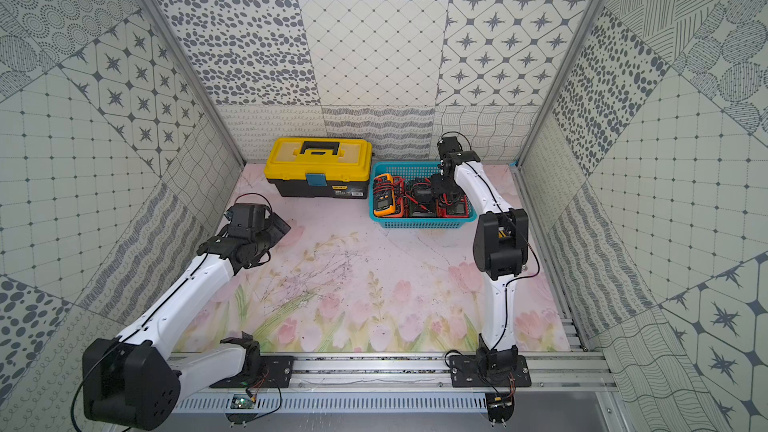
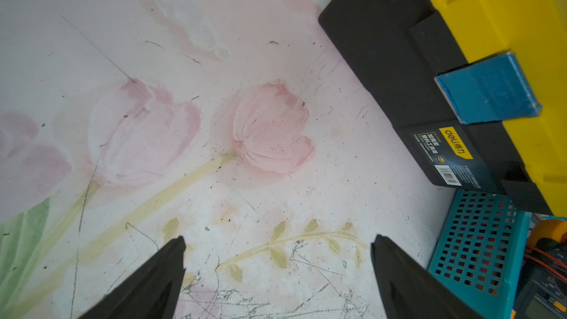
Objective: Put the multimeter into the basket
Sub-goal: Place the multimeter in the basket, then reset both arms
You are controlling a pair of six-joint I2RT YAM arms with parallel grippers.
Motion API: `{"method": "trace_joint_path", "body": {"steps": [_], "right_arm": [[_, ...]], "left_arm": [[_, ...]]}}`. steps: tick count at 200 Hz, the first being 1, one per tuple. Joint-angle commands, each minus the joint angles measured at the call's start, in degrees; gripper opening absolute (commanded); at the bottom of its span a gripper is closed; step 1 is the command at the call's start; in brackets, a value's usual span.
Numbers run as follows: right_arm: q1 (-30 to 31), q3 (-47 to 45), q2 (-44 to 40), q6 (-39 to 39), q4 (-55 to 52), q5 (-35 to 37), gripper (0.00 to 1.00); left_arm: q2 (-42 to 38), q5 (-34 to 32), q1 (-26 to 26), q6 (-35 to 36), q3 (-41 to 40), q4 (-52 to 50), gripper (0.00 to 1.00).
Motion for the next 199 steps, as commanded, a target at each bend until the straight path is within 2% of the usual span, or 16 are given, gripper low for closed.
{"method": "trace_joint_path", "body": {"steps": [1, 7, 22, 34, 45, 58, 79, 87, 166, 199], "right_arm": [[-0.31, -0.48, 3.91, 1.29, -0.07, -2.19, 0.3], [-0.23, -0.45, 3.82, 1.22, -0.16, -2.17, 0.36], [-0.22, -0.2, 3.19, 1.25, -0.6, -2.1, 0.45], [-0.22, 0.36, 2.39, 1.38, -1.16, -1.75, 0.58], [-0.13, 1.03, 1.38, 1.33, -1.74, -1.89, 0.64], [-0.13, 1.76, 0.21, 1.42, -2.07, -2.05, 0.76], [0.01, 2.86, -1.46, 1.82, -2.56, -2.71, 0.86], [0.11, 3.31, -1.9, 1.97, -2.84, -2.71, 0.98], [1.6, 4.38, -8.19, 3.07, -4.2, -0.76, 0.98], [2.5, -0.96, -15.4, 4.04, -2.56, 0.08, 0.98]], "left_arm": [[0.44, 0.39, 0.08, 1.56, 1.03, 1.15, 0.99], [0.61, 0.38, 0.07, 1.6, 1.14, 1.16, 0.99], [0.86, 0.52, 0.09, 1.5, 1.43, 1.17, 0.99], [0.99, 0.68, 0.08, 1.48, 1.57, 1.15, 0.99], [1.23, 0.94, 0.07, 1.48, 1.61, 2.89, 0.99], [1.3, 1.14, 0.08, 1.47, 1.6, 3.07, 0.99], [1.51, 1.22, 0.01, 1.35, 1.68, 3.08, 0.99], [1.42, 1.23, 0.12, 1.38, 1.71, 3.08, 0.99], [1.16, 0.7, 0.17, 1.87, 2.0, 2.9, 0.99], [1.28, 0.53, 0.11, 2.52, 1.63, 4.05, 0.99]]}}
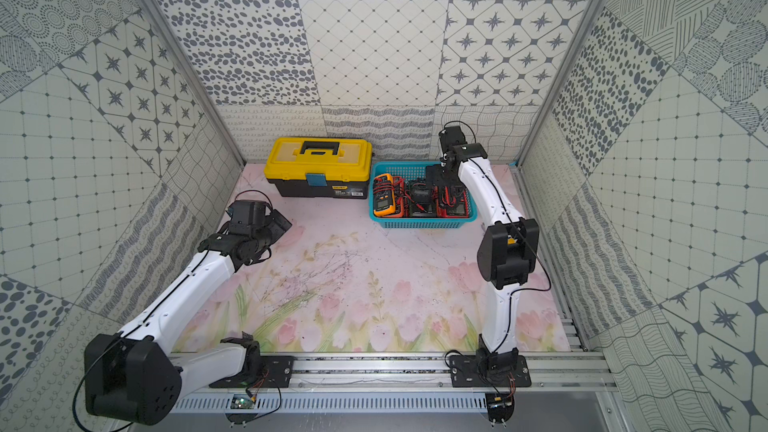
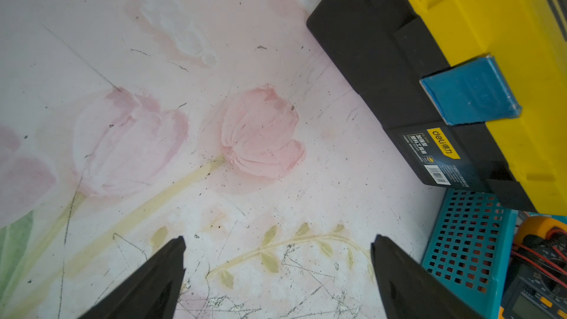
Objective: Put the multimeter into the basket
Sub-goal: Reset both arms
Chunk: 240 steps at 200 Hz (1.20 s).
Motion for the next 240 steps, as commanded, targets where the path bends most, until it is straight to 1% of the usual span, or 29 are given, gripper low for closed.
{"method": "trace_joint_path", "body": {"steps": [1, 27, 53, 83, 105, 128, 141, 154, 165, 176, 185, 203, 211, 226, 240], "right_arm": [[0.6, -3.44, -7.55, 1.56, 1.55, 1.18, 0.98], [0.6, -16.87, -17.92, 4.24, 9.02, 2.79, 0.98], [0.52, -36.39, -31.39, 8.02, 20.48, 5.48, 0.98], [0.46, -57.09, -45.48, 11.38, 31.86, 12.45, 0.98], [-0.29, -67.05, -52.06, 12.44, 37.12, 16.67, 0.98], [-2.43, -73.76, -55.14, 14.37, 40.91, 20.56, 0.98], [-3.96, -77.49, -56.24, 14.32, 45.22, 21.89, 0.98], [-5.03, -82.15, -57.64, 12.3, 52.65, 22.19, 0.98], [-5.31, -86.98, -58.69, 9.67, 60.38, 22.74, 0.98], [-5.42, -90.41, -59.42, 7.77, 66.7, 23.58, 0.98], [-5.45, -92.13, -59.4, 6.1, 70.25, 23.96, 0.98], [-5.46, -93.92, -58.18, 3.52, 74.97, 23.81, 0.98], [-5.42, -94.43, -57.11, 2.14, 77.08, 22.82, 0.98], [-5.42, -95.33, -54.85, 0.03, 81.49, 20.43, 0.98], [-5.44, -96.32, -52.63, -1.63, 86.2, 18.73, 0.98]], "left_arm": [[0.13, -0.01, 0.07, 1.67, 0.39, 3.02, 0.99], [-0.18, -0.52, 0.1, 3.41, -1.02, 6.19, 0.99], [-0.97, -2.09, 0.11, 6.83, -3.86, 10.76, 0.99], [-2.98, -4.48, 0.0, 12.15, -9.71, 19.17, 0.99], [-3.75, -4.96, 0.07, 17.21, -13.86, 26.75, 0.99], [-3.09, -4.76, 0.11, 23.16, -17.16, 34.01, 0.99], [-2.31, -4.49, 0.1, 26.04, -18.56, 37.18, 0.99], [-1.43, -2.83, 0.02, 30.34, -20.48, 42.04, 0.99], [-0.57, -2.45, 0.0, 32.99, -23.31, 48.96, 0.99], [0.42, -2.12, 0.02, 34.82, -26.14, 55.6, 0.99], [1.16, -1.08, 0.02, 35.84, -27.72, 59.19, 0.99], [3.59, 1.21, -0.03, 38.08, -28.46, 62.92, 0.99], [3.76, 2.73, -0.01, 38.57, -27.81, 61.61, 0.99], [4.86, 3.4, 0.02, 40.62, -28.34, 65.63, 0.99], [5.25, 4.25, -0.03, 41.78, -27.94, 65.4, 0.99]]}}
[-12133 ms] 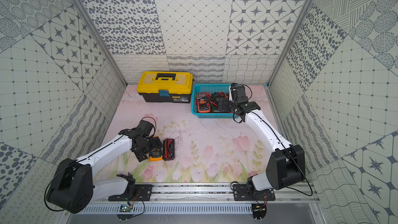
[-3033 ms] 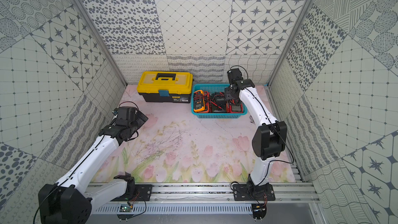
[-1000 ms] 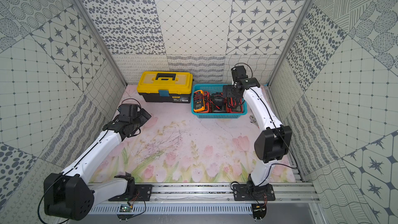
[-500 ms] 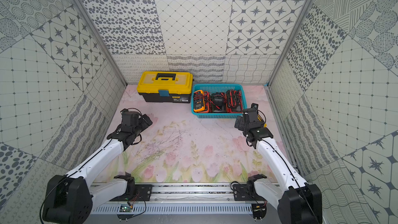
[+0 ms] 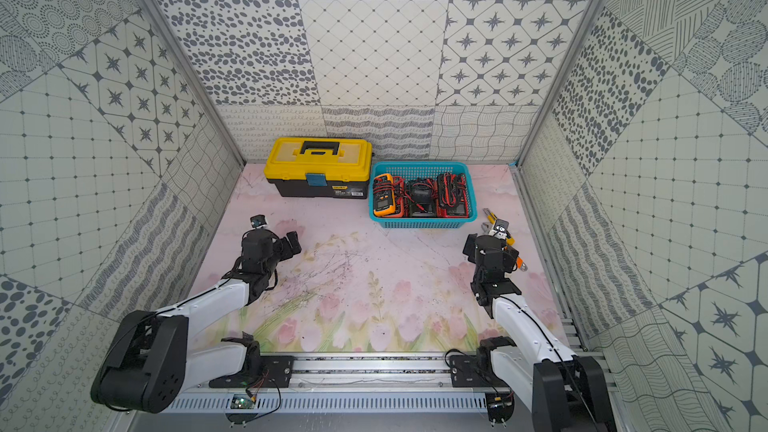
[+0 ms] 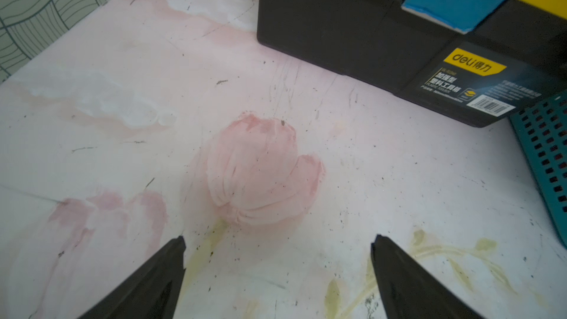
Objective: Put the multimeter into the basket
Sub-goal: Reset both arms
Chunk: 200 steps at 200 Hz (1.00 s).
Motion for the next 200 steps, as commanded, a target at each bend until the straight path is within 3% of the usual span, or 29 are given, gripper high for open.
{"method": "trace_joint_path", "body": {"steps": [1, 61, 93, 140, 189, 200], "right_arm": [[-0.16, -1.55, 2.92, -4.99, 14.6, -2.7, 0.98], [-0.17, -0.16, 13.37, -6.92, 24.8, -8.08, 0.98], [-0.09, 0.16, 18.38, -7.61, 29.92, -10.95, 0.98], [-0.17, -0.06, 23.26, -13.27, 37.02, -16.25, 0.98], [-0.91, 0.29, 32.18, -12.95, 45.29, -16.92, 0.98], [-1.49, 1.56, 31.27, -12.22, 41.1, -17.19, 0.98]], "left_arm": [[1.71, 4.44, -0.05, 10.19, -0.27, 16.12, 0.99], [4.35, 2.09, -0.03, 15.67, 0.24, 13.96, 0.99], [8.41, 2.61, 0.07, 15.87, -5.24, 26.17, 0.99], [19.58, 5.17, 0.08, 17.14, -6.1, 39.59, 0.99], [18.89, 8.91, 1.55, 16.28, -1.05, 28.25, 0.99], [18.33, 8.94, 1.83, 15.38, -0.48, 26.21, 0.99]]}}
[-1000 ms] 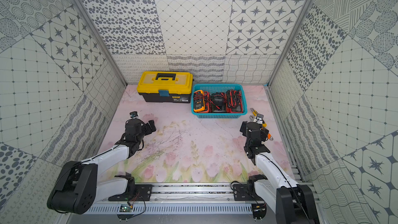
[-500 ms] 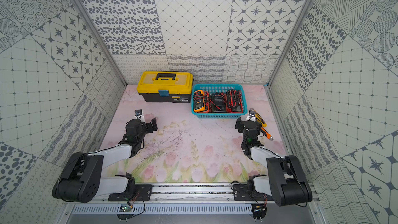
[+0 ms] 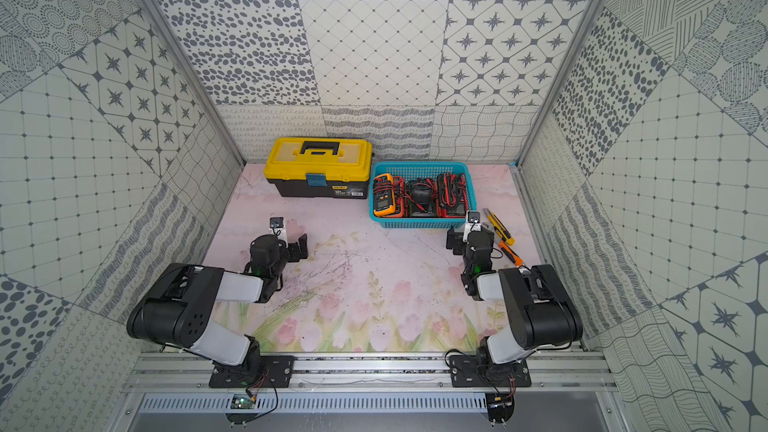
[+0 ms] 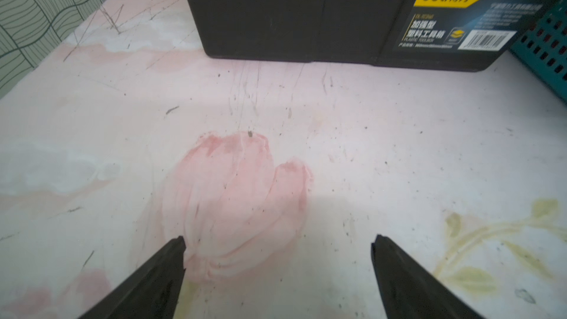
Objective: Put the multimeter into the basket
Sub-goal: Reset both arms
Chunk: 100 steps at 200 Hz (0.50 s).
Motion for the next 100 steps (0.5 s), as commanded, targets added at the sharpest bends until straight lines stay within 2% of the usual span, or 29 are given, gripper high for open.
{"method": "trace_joint_path", "body": {"steps": [1, 20, 100], "right_arm": [[-1.05, 2.3, 0.37, 0.27, 2.52, -1.0, 0.98], [-2.87, 2.97, 0.32, 2.35, 0.8, -1.7, 0.98], [-2.99, 3.08, 0.24, 2.5, 0.62, -1.72, 0.98]], "left_arm": [[0.3, 3.85, 1.46, 0.29, 2.64, -0.36, 0.99], [0.37, 3.71, 1.5, 0.44, 2.53, -0.06, 0.99], [0.49, 3.57, 1.43, 0.74, 2.39, 0.67, 0.99]]}}
